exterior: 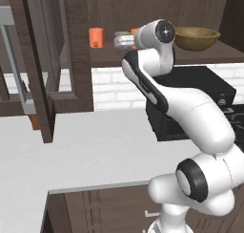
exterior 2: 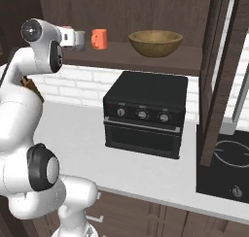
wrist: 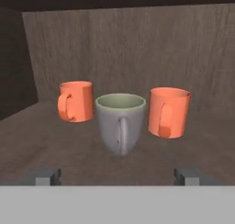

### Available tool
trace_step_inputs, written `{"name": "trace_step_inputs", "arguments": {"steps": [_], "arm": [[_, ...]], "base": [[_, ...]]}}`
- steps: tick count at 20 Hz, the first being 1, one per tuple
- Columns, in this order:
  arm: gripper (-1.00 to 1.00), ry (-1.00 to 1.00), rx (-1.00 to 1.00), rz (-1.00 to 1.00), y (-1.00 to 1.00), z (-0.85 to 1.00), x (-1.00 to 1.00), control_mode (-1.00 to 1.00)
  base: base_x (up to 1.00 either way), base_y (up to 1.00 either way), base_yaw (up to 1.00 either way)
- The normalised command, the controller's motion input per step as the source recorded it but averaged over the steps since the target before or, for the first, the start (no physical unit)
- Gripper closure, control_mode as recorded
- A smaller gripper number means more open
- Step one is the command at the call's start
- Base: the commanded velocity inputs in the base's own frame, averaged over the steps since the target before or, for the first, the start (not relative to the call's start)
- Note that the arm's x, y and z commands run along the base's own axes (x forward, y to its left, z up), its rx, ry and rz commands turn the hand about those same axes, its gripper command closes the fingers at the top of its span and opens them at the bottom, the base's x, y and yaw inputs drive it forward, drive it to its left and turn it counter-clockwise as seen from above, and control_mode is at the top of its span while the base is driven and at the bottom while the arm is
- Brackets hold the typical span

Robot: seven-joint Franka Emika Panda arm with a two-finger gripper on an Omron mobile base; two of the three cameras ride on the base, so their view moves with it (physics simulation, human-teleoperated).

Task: Gather all objects into one cabinet and sort the glasses and bowls to opposite sides.

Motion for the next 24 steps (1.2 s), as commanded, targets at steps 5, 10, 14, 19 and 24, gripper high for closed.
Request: {"name": "trace_step_inputs", "arguments": {"steps": [5,10,14,19,24], "arm": [[-1.0,-0.02,0.0,-0.07,-0.14,0.0,-1.0,-1.0],[-1.0,-0.02,0.0,-0.09,-0.21,0.01,-1.0,-1.0],[-1.0,-0.05,0.0,-0.12,-0.28,0.03,-1.0,-1.0],[-1.0,-0.1,0.0,-0.14,-0.3,0.02,-1.0,-1.0],[-1.0,-0.16,0.0,-0.16,-0.24,0.0,-1.0,-1.0]], "base": [[0.0,0.0,0.0],[0.0,0.0,0.0],[0.0,0.0,0.0],[0.0,0.0,0.0],[0.0,0.0,0.0]]}}
